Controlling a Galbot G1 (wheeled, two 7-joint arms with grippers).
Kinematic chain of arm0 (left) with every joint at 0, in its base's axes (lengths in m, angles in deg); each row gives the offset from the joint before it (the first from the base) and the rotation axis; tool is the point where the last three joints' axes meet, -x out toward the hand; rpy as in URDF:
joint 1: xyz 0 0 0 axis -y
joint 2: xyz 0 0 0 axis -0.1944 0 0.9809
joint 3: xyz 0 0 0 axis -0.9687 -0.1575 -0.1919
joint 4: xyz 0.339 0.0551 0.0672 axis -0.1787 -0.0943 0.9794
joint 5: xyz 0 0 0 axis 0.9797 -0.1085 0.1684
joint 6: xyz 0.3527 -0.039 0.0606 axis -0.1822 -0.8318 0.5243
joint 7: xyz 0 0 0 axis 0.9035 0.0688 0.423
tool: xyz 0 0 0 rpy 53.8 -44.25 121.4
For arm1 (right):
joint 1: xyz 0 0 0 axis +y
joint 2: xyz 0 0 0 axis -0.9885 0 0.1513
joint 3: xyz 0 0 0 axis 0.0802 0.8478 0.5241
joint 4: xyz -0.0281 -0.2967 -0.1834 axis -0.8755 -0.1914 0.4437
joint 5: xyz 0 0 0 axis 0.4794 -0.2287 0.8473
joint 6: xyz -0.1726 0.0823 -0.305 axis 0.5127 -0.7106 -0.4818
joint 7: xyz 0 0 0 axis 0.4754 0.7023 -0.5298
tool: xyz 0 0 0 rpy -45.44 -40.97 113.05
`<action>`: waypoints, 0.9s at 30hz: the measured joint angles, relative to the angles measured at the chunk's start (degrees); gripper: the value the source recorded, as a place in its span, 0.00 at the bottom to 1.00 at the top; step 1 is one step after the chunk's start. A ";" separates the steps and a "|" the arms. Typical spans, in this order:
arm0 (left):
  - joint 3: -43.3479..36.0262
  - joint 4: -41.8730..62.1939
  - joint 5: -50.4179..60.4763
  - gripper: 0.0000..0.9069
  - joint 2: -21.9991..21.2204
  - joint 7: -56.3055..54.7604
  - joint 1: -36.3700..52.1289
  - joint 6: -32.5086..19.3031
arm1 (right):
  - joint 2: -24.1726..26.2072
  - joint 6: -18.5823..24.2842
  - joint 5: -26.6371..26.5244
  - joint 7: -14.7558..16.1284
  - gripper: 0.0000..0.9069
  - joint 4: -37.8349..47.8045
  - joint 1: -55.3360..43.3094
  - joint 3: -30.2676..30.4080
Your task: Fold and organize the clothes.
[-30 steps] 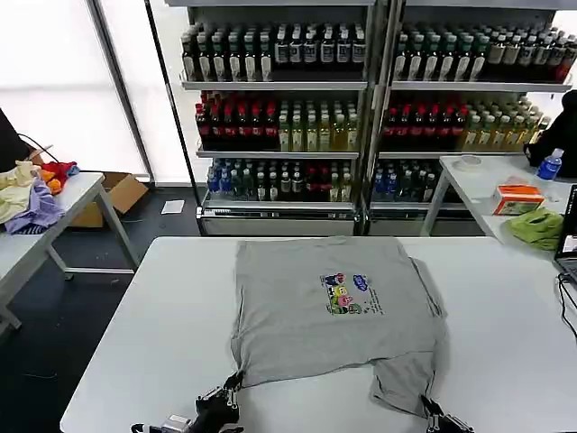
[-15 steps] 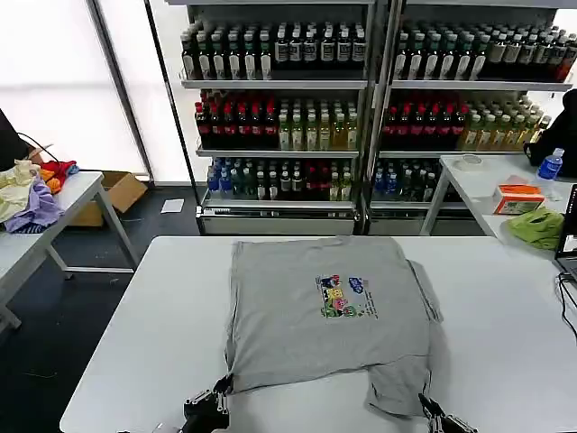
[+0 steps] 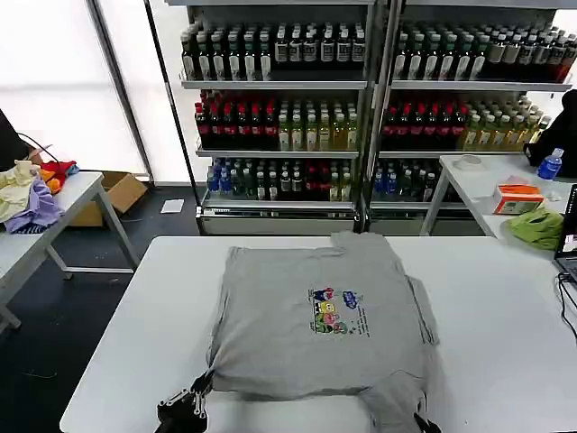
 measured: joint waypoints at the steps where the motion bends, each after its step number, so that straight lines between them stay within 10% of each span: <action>1: 0.53 -0.39 -0.12 0.04 0.23 0.23 -0.44 0.14 | 0.01 0.10 -0.48 -0.11 0.00 0.00 -0.52 0.00; 27: 0.87 7.39 -11.46 0.04 8.63 5.90 17.39 4.74 | 4.74 -5.63 -4.27 -12.47 0.00 11.34 -33.24 6.38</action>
